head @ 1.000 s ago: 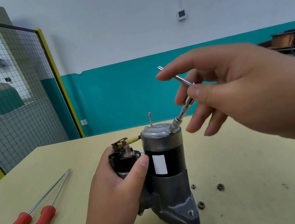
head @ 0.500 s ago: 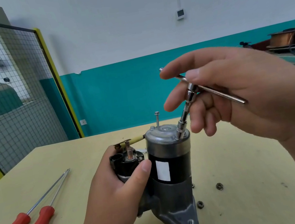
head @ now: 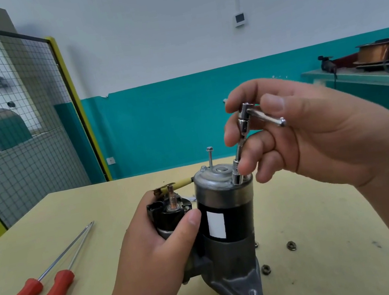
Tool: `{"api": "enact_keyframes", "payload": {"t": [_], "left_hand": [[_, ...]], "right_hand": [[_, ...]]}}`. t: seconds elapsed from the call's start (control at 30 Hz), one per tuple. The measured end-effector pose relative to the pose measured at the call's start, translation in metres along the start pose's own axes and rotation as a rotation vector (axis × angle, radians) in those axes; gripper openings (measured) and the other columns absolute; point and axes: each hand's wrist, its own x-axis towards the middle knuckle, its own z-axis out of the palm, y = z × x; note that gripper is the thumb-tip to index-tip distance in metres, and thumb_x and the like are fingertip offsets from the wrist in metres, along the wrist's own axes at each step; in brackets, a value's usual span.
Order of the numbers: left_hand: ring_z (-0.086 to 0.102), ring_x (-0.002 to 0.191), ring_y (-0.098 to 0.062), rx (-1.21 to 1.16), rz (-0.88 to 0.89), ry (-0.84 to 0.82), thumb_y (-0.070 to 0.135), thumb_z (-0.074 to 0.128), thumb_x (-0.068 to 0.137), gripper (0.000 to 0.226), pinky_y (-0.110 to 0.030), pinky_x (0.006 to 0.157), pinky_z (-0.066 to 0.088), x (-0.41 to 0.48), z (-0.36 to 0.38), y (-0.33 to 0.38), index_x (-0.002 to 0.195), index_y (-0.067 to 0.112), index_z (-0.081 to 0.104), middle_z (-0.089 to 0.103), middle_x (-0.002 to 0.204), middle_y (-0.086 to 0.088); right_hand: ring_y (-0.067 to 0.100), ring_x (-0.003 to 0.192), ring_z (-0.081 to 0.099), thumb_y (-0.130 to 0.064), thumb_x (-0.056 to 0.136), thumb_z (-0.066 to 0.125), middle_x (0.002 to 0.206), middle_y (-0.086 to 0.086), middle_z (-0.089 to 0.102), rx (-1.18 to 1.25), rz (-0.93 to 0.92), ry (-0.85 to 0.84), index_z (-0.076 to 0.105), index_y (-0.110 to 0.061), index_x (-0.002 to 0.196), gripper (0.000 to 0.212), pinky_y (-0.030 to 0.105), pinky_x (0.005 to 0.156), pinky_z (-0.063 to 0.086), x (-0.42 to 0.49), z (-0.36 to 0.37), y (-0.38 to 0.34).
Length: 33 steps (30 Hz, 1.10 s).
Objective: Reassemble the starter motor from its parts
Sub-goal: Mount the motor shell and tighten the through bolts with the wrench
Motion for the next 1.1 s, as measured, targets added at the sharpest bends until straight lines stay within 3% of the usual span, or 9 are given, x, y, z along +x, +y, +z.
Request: {"api": "enact_keyframes", "payload": {"t": [0.17, 0.33, 0.43, 0.57, 0.73, 0.93, 1.1], "left_hand": [[0.072, 0.075, -0.005, 0.016, 0.024, -0.001, 0.07, 0.061, 0.068, 0.04, -0.038, 0.061, 0.053, -0.003, 0.003, 0.004, 0.101, 0.048, 0.065, 0.076, 0.085, 0.017], [0.071, 0.083, -0.001, 0.047, 0.038, 0.015, 0.071, 0.059, 0.067, 0.04, -0.034, 0.064, 0.05, -0.004, 0.003, 0.007, 0.101, 0.05, 0.064, 0.075, 0.088, 0.02], [0.07, 0.069, -0.006, 0.043, 0.033, 0.008, 0.071, 0.06, 0.067, 0.038, -0.038, 0.057, 0.053, -0.003, 0.003, 0.007, 0.098, 0.048, 0.064, 0.074, 0.082, 0.018], [0.071, 0.083, -0.003, 0.041, 0.05, -0.002, 0.07, 0.061, 0.067, 0.041, -0.034, 0.066, 0.051, -0.004, 0.001, 0.007, 0.102, 0.049, 0.064, 0.076, 0.09, 0.018], [0.071, 0.086, -0.001, 0.051, 0.057, -0.013, 0.069, 0.061, 0.068, 0.039, -0.031, 0.068, 0.048, -0.005, 0.002, 0.008, 0.101, 0.048, 0.064, 0.075, 0.089, 0.02], [0.07, 0.086, 0.003, 0.064, 0.032, -0.003, 0.071, 0.059, 0.065, 0.041, -0.029, 0.067, 0.047, -0.004, 0.003, 0.011, 0.1, 0.051, 0.063, 0.075, 0.088, 0.023], [0.069, 0.087, 0.004, 0.087, 0.009, 0.036, 0.074, 0.056, 0.064, 0.044, -0.033, 0.066, 0.048, -0.003, 0.006, 0.011, 0.103, 0.053, 0.061, 0.074, 0.092, 0.025]], "right_hand": [[0.02, 0.052, 0.068, -0.05, 0.068, 0.088, 0.088, 0.013, 0.071, -0.13, -0.071, 0.067, 0.069, -0.019, 0.098, 0.047, 0.026, 0.046, 0.054, 0.003, 0.007, 0.002], [0.014, 0.04, 0.05, -0.056, 0.073, 0.073, 0.072, 0.006, 0.069, -0.245, -0.193, 0.224, 0.057, -0.02, 0.092, 0.044, 0.02, 0.039, 0.038, 0.01, 0.016, 0.012], [0.014, 0.048, 0.041, -0.055, 0.083, 0.071, 0.076, 0.006, 0.062, -0.163, -0.178, 0.126, 0.066, -0.02, 0.101, 0.039, 0.026, 0.042, 0.04, 0.01, 0.014, 0.019], [0.013, 0.058, 0.042, -0.059, 0.073, 0.084, 0.086, 0.008, 0.058, -0.017, -0.1, -0.107, 0.067, -0.016, 0.113, 0.061, 0.028, 0.052, 0.051, 0.007, 0.002, 0.02], [0.015, 0.059, 0.04, -0.048, 0.069, 0.092, 0.086, 0.008, 0.056, 0.018, -0.101, -0.182, 0.06, -0.015, 0.102, 0.057, 0.027, 0.053, 0.054, 0.006, -0.004, 0.021], [0.012, 0.051, 0.043, -0.061, 0.056, 0.091, 0.073, 0.006, 0.054, -0.222, -0.151, 0.034, 0.061, -0.022, 0.084, 0.057, 0.025, 0.046, 0.046, 0.008, 0.013, 0.015], [0.012, 0.051, 0.045, -0.069, 0.055, 0.084, 0.068, 0.005, 0.055, -0.464, -0.205, 0.401, 0.059, -0.02, 0.076, 0.059, 0.034, 0.048, 0.042, 0.012, 0.032, 0.022]]}}
